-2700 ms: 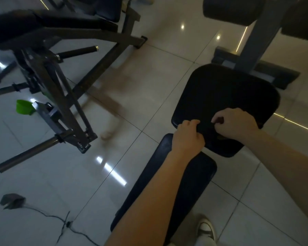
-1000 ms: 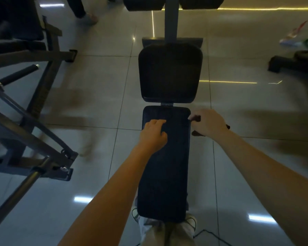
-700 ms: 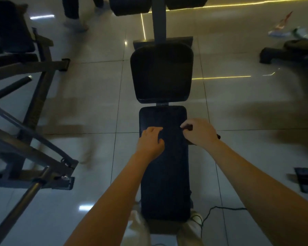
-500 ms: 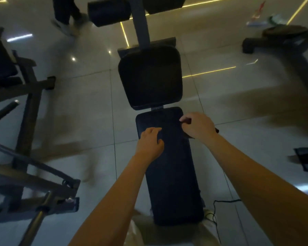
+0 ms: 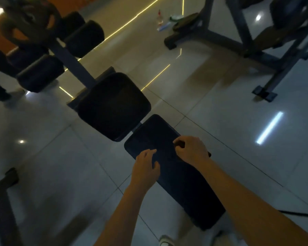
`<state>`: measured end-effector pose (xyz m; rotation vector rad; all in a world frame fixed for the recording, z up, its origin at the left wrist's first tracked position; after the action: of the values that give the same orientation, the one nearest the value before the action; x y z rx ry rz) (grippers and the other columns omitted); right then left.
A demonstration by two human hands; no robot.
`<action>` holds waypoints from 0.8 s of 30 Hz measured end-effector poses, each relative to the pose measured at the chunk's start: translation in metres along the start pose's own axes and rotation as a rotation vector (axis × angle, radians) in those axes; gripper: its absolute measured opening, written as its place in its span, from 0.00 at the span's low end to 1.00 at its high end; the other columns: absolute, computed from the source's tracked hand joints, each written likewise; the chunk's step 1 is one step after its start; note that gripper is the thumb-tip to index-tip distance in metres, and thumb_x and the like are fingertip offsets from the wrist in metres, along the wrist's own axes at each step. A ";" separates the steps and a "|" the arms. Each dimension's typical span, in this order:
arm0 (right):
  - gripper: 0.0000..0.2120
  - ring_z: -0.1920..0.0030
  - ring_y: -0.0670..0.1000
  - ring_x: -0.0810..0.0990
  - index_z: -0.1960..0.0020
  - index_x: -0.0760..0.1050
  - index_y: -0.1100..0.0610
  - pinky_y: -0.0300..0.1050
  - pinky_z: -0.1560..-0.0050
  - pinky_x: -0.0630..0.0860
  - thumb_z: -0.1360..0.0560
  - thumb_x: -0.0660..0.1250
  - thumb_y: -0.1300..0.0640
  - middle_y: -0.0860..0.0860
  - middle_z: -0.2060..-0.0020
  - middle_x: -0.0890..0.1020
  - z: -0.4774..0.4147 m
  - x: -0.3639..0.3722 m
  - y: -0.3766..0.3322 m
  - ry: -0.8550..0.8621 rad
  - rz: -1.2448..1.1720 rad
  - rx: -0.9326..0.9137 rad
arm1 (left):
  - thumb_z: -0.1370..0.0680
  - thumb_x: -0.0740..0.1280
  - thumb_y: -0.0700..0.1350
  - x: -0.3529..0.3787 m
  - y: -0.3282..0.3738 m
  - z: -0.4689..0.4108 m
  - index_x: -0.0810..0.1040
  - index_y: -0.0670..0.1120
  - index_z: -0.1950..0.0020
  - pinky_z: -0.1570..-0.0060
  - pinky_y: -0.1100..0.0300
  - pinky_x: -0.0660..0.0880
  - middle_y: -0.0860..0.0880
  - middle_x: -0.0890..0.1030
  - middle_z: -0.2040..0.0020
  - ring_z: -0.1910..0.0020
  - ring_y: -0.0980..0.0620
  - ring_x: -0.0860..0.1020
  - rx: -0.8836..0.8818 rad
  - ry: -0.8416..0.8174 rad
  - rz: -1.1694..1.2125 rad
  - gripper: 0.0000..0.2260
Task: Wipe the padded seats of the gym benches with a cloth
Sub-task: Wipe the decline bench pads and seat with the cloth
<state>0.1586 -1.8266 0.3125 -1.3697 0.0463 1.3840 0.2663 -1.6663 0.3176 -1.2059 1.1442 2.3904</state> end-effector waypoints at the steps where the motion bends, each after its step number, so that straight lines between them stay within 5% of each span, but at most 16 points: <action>1: 0.11 0.56 0.49 0.82 0.44 0.81 0.46 0.45 0.54 0.82 0.25 0.66 0.55 0.46 0.52 0.85 0.010 0.002 0.011 0.001 -0.011 0.026 | 0.19 0.63 0.43 0.006 -0.001 0.001 0.67 0.47 0.26 0.31 0.53 0.67 0.47 0.66 0.26 0.28 0.47 0.64 0.007 -0.020 0.002 0.21; 9: 0.11 0.61 0.46 0.78 0.44 0.81 0.48 0.37 0.62 0.73 0.24 0.66 0.56 0.48 0.53 0.84 0.059 0.000 0.094 0.036 -0.105 0.210 | 0.20 0.63 0.42 0.041 0.006 -0.004 0.68 0.46 0.26 0.31 0.51 0.64 0.46 0.65 0.26 0.26 0.45 0.62 0.005 -0.077 -0.045 0.21; 14: 0.10 0.67 0.42 0.77 0.45 0.81 0.46 0.39 0.66 0.76 0.24 0.65 0.55 0.44 0.61 0.82 0.075 0.003 0.128 0.124 -0.188 0.315 | 0.19 0.63 0.42 0.060 0.013 -0.021 0.68 0.45 0.26 0.29 0.50 0.61 0.44 0.65 0.25 0.26 0.44 0.61 0.042 -0.105 -0.092 0.21; 24: 0.13 0.55 0.49 0.80 0.42 0.81 0.47 0.41 0.59 0.76 0.23 0.63 0.54 0.48 0.49 0.84 0.058 0.036 0.100 0.241 -0.312 0.486 | 0.19 0.62 0.46 0.064 0.010 -0.060 0.66 0.48 0.24 0.28 0.47 0.64 0.46 0.64 0.24 0.24 0.47 0.60 0.291 -0.332 -0.346 0.22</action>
<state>0.0630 -1.8008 0.2430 -1.0699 0.2972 0.8692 0.2557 -1.7250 0.2528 -0.7998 1.0333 1.9866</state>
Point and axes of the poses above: each hand's wrist, its own z-axis away from the middle knuckle, its own x-axis out of the palm, y = z × x, the point moved 5 cm from there along -z, towards the middle knuckle
